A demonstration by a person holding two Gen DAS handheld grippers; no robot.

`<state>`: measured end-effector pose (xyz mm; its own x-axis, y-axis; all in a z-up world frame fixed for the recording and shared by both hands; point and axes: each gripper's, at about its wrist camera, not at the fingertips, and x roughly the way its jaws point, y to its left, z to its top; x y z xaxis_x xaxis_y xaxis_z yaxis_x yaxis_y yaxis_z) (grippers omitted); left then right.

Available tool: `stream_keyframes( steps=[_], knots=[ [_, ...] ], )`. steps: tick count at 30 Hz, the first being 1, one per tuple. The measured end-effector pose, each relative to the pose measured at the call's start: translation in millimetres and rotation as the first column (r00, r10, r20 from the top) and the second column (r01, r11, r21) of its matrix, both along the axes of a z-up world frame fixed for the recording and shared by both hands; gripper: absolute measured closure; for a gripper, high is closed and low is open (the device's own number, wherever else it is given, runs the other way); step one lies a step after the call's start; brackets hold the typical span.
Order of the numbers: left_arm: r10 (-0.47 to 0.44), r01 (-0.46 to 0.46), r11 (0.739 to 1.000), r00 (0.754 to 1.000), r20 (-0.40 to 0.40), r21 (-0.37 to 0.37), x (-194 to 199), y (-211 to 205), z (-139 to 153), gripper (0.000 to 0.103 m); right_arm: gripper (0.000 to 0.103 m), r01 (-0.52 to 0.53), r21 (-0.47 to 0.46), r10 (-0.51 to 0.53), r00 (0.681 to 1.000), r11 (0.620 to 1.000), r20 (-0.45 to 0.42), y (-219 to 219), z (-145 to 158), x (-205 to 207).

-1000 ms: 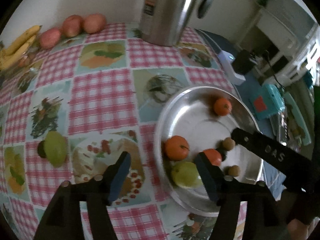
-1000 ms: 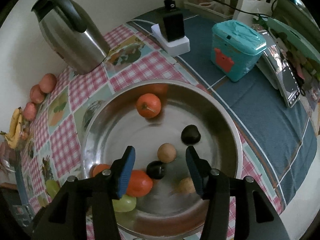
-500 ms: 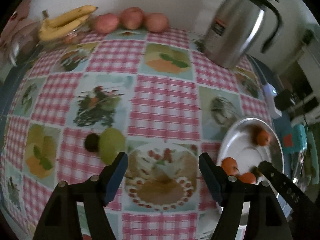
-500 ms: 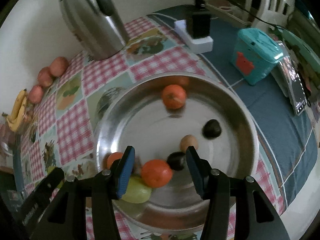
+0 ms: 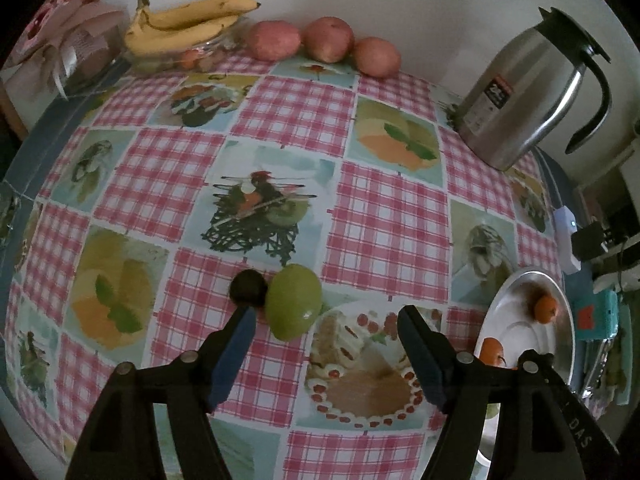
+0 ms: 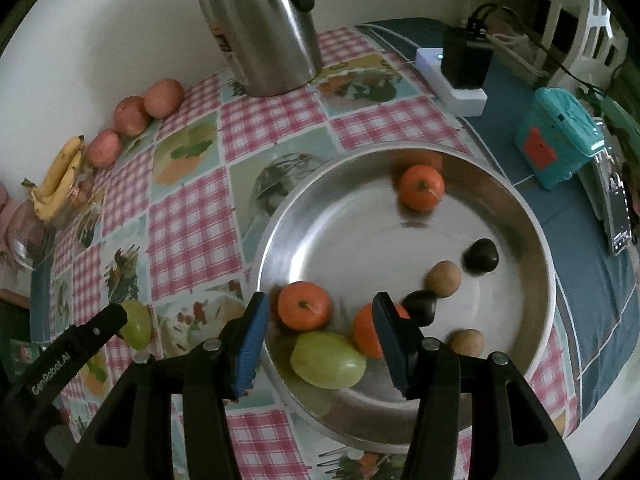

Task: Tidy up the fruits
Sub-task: 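Move both tools back toward the dark plum and the small green fruit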

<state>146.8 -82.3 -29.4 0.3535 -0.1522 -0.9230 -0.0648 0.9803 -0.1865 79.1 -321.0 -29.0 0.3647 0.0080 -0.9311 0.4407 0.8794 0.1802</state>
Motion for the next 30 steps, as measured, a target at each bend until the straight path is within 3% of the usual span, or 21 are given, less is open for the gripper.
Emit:
stream_keyframes(
  steps=[7,9,13,14,18,20,30],
  knots=[
    [0.002,-0.002,1.000,1.000,-0.004,0.011,0,1,-1,0.024,0.048,-0.014,-0.008,0.014,1.000,1.000,-0.007,4,-1,2],
    [0.007,-0.007,1.000,1.000,-0.003,0.022,0,1,-2,0.011,0.041,-0.023,-0.008,0.023,1.000,1.000,-0.005,5,-2,3],
    [0.009,-0.009,1.000,1.000,0.005,0.024,0,4,-1,0.006,0.031,-0.041,-0.010,0.041,0.999,0.999,0.006,7,-2,4],
    [0.009,-0.009,1.000,1.000,0.010,0.030,0,4,-1,0.001,0.031,-0.047,-0.011,0.047,0.999,0.999,0.009,8,-2,5],
    [0.012,-0.014,0.998,0.999,0.038,0.056,-1,6,1,0.000,0.029,-0.066,-0.015,0.066,0.998,0.998,0.022,13,-4,7],
    [0.019,-0.021,0.999,0.999,0.043,0.048,-1,9,2,0.000,0.007,-0.066,-0.013,0.066,0.997,0.998,0.036,13,-3,7],
    [-0.003,-0.001,0.998,0.998,0.058,0.060,-3,12,4,0.000,0.006,-0.070,0.004,0.070,0.996,0.998,0.052,15,-2,8]
  ],
)
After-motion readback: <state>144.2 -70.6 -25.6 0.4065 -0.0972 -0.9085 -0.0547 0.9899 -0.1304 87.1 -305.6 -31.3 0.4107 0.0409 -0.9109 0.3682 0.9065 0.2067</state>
